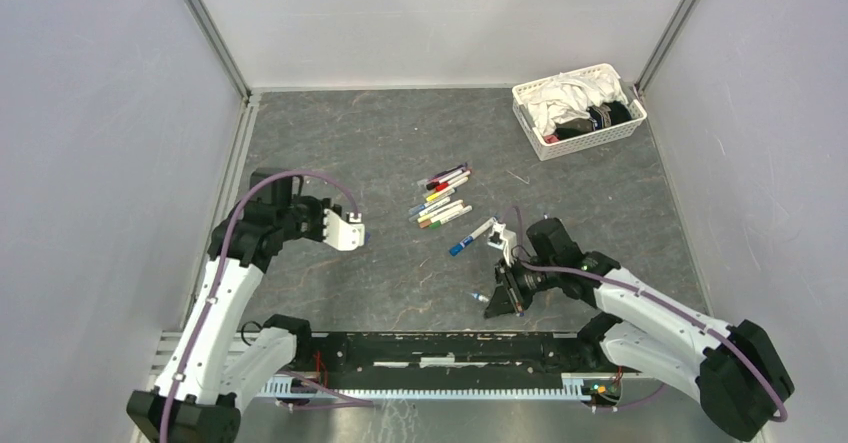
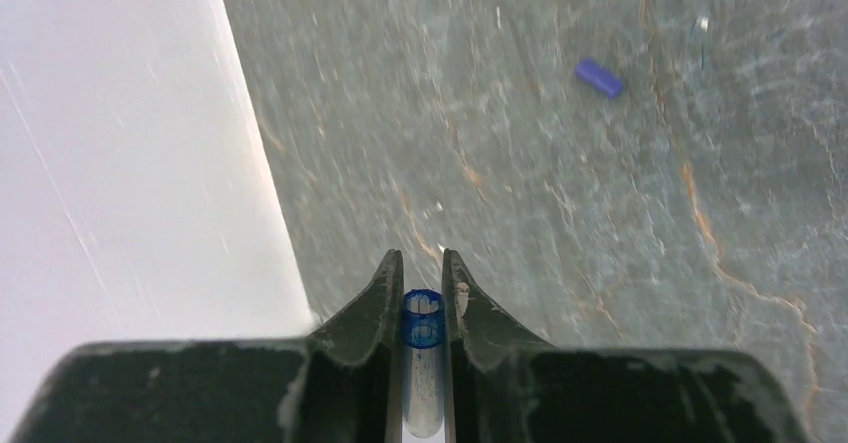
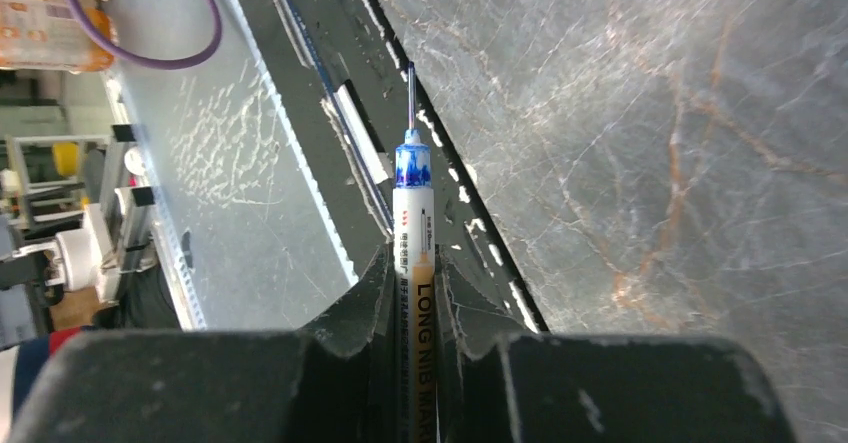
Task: Open the pen caps
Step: Open the pen cap from the pen, then place the pen cap at the center of the board, then place the pen at the center of the board.
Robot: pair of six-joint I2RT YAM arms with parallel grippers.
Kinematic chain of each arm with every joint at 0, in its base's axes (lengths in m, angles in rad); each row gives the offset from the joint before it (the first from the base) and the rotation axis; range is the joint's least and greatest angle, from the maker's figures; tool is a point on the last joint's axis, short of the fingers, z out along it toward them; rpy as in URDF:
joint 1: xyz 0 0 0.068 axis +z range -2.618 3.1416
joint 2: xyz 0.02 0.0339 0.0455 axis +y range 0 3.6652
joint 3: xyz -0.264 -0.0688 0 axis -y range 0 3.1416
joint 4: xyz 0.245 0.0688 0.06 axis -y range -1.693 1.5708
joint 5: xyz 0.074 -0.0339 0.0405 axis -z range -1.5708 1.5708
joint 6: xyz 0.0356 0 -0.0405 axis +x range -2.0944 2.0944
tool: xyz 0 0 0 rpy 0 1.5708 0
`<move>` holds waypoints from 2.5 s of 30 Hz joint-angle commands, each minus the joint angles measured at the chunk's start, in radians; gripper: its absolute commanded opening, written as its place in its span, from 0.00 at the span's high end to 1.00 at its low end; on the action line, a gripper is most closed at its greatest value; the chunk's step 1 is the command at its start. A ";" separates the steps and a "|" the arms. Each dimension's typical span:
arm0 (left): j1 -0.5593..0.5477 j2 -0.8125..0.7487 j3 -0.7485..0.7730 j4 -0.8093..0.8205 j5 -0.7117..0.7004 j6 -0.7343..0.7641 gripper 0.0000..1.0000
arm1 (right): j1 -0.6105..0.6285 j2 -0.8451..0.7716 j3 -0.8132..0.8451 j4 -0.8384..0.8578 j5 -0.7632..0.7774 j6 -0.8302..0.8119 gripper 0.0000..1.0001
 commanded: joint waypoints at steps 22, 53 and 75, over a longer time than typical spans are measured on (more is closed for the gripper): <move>-0.368 0.630 0.105 0.204 -0.121 -0.749 0.83 | -0.170 0.087 0.149 0.152 0.869 0.008 1.00; -0.316 0.667 0.062 0.255 -0.138 -0.884 0.21 | -0.199 0.336 0.123 0.218 1.135 -0.009 0.57; -0.031 0.533 0.387 0.046 -0.087 -1.109 0.00 | -0.040 0.485 0.554 0.158 0.911 -0.009 0.57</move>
